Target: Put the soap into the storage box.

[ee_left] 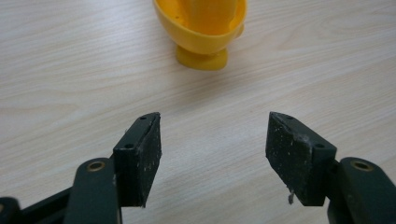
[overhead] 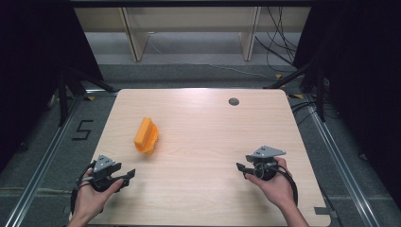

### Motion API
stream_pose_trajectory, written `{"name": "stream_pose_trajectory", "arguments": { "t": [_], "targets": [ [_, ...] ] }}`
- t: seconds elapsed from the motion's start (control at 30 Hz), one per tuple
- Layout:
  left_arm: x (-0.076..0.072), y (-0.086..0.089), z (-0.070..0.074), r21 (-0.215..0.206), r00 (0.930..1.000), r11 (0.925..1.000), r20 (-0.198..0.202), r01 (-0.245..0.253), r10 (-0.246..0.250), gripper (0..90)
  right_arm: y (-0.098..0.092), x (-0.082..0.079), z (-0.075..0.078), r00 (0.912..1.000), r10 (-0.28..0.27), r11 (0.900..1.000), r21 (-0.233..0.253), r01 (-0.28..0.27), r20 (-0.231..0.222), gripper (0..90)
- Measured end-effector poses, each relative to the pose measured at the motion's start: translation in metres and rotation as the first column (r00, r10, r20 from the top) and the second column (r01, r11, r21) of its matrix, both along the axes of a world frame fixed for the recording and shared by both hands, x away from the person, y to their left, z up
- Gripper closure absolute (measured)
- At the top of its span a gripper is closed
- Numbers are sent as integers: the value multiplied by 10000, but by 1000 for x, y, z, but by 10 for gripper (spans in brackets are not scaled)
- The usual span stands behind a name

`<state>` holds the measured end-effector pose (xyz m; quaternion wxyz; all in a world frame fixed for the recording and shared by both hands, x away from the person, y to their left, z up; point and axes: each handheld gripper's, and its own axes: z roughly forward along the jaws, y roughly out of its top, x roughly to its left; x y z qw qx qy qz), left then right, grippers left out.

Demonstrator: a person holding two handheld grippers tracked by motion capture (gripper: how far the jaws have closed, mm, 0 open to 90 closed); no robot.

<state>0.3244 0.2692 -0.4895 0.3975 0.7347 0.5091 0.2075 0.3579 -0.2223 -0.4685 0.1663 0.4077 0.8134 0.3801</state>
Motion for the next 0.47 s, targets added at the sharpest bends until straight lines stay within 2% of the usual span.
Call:
{"name": "stream_pose_trajectory", "arguments": {
  "t": [0.03,0.1,0.17,0.2,0.23,0.3,0.33,0.37,0.4,0.43,0.47],
  "targets": [
    [-1,0,-2,173,10000,9999,-68,-2,3,348,0,1,-1,9999,49,10000,-10,-49,102,498],
    [1,-1,-7,220,9997,9997,-212,125,-120,350,0,0,0,10000,87,9999,-52,-87,47,498],
    [3,0,-11,63,9988,9998,-450,183,-180,354,1,0,0,9999,107,9999,16,-107,94,498],
    [3,0,-12,-149,9987,9998,-470,165,-172,354,1,0,0,9998,93,9999,41,-93,163,498],
    [3,1,-11,-165,9987,9998,-502,89,-97,351,0,1,0,9997,198,9998,-31,-198,123,498],
    [3,1,-10,-476,9992,9987,-351,157,-174,346,0,0,0,9999,88,10000,10,-88,133,499],
    [3,2,-10,-444,9994,9989,-313,136,-150,341,0,-1,2,10000,-28,10000,87,29,-30,499],
    [3,2,-9,-377,9994,9992,-323,99,-112,338,0,1,0,9998,6,10000,14,-6,176,499],
    [3,2,-10,-408,9994,9991,-307,143,-155,338,0,0,0,10000,-28,9999,160,28,48,499],
    [3,2,-10,-523,9994,9985,-288,173,-188,338,-1,2,0,9999,156,9998,129,-155,-31,498],
    [4,1,-11,-595,9991,9980,-330,228,-248,338,-1,2,-1,9997,79,10000,-5,-78,219,498]
  ]
}}
